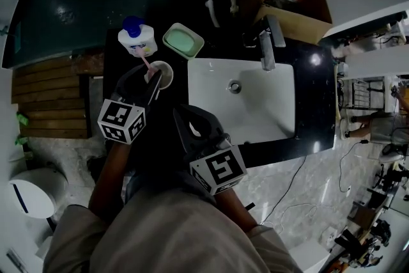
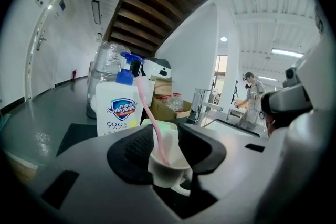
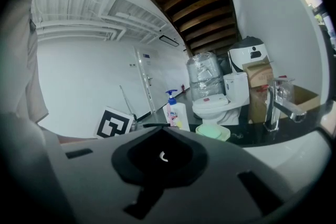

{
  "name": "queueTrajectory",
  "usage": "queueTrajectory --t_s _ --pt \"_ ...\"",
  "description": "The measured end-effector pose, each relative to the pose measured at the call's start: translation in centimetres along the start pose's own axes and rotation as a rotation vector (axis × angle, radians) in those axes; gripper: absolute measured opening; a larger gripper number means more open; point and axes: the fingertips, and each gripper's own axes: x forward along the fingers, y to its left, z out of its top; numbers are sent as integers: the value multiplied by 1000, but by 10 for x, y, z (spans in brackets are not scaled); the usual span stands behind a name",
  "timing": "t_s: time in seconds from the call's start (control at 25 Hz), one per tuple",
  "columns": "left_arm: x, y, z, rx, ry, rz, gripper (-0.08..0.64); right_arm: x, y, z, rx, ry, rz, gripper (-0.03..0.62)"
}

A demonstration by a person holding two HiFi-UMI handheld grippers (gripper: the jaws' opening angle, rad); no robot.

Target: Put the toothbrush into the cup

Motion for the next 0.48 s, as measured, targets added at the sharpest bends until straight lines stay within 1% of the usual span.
queueTrajectory --t_s 0.2,0.28,0.4,0.48 --pt "-1 -1 0 98 50 40 146 0 0 1 -2 -4 0 6" --pt "-1 1 -2 120 76 59 150 -1 1 2 -3 -5 0 6" --pt "-2 4 -5 109 102 76 153 -1 2 2 -4 -5 0 6" --pt "-5 7 -3 90 93 84 153 -1 2 2 -6 -8 -1 6"
